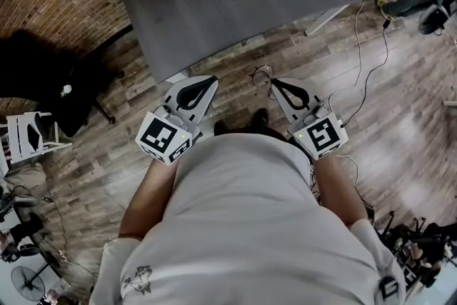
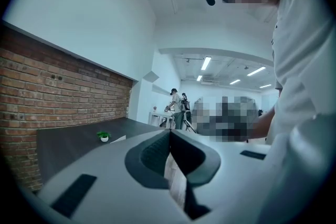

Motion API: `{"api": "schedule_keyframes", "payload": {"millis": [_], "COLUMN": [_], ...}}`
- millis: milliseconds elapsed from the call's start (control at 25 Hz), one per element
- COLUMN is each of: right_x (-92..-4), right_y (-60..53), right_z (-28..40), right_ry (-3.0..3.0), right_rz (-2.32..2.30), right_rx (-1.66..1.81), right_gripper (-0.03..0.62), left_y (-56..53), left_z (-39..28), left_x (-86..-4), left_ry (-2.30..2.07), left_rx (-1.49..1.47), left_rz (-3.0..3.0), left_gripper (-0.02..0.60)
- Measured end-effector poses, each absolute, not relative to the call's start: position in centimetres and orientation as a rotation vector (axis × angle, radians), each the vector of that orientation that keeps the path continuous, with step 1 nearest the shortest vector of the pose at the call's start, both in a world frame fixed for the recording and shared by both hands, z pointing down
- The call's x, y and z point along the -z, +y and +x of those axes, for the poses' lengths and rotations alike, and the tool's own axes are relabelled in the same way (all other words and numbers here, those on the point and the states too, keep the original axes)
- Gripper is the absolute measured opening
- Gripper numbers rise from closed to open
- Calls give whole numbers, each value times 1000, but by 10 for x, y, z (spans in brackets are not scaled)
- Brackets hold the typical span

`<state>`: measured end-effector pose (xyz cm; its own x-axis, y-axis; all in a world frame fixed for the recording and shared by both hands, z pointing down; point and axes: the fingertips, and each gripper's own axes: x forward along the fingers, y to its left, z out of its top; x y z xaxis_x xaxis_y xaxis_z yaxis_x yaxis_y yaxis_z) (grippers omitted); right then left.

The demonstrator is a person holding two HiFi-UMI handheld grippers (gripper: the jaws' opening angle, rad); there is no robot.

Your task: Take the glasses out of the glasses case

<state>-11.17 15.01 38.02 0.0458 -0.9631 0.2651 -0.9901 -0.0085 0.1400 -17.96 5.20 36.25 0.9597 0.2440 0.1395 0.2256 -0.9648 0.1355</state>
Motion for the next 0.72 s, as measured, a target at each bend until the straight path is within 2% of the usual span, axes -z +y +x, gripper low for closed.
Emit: {"api": "schedule_keyframes", "payload": {"millis": [720], "right_x": [-373], "right_y": [126], "right_z": [-155], "right_ry": [-1933], "right_rz": [2068], "right_rx": [-120], "right_gripper": [12], "left_y": [29], "left_z": [-225], "left_x": [-361], "left_ry": [402], "left_rx": [-185], "left_rz": [2976], "left_gripper": [11]}}
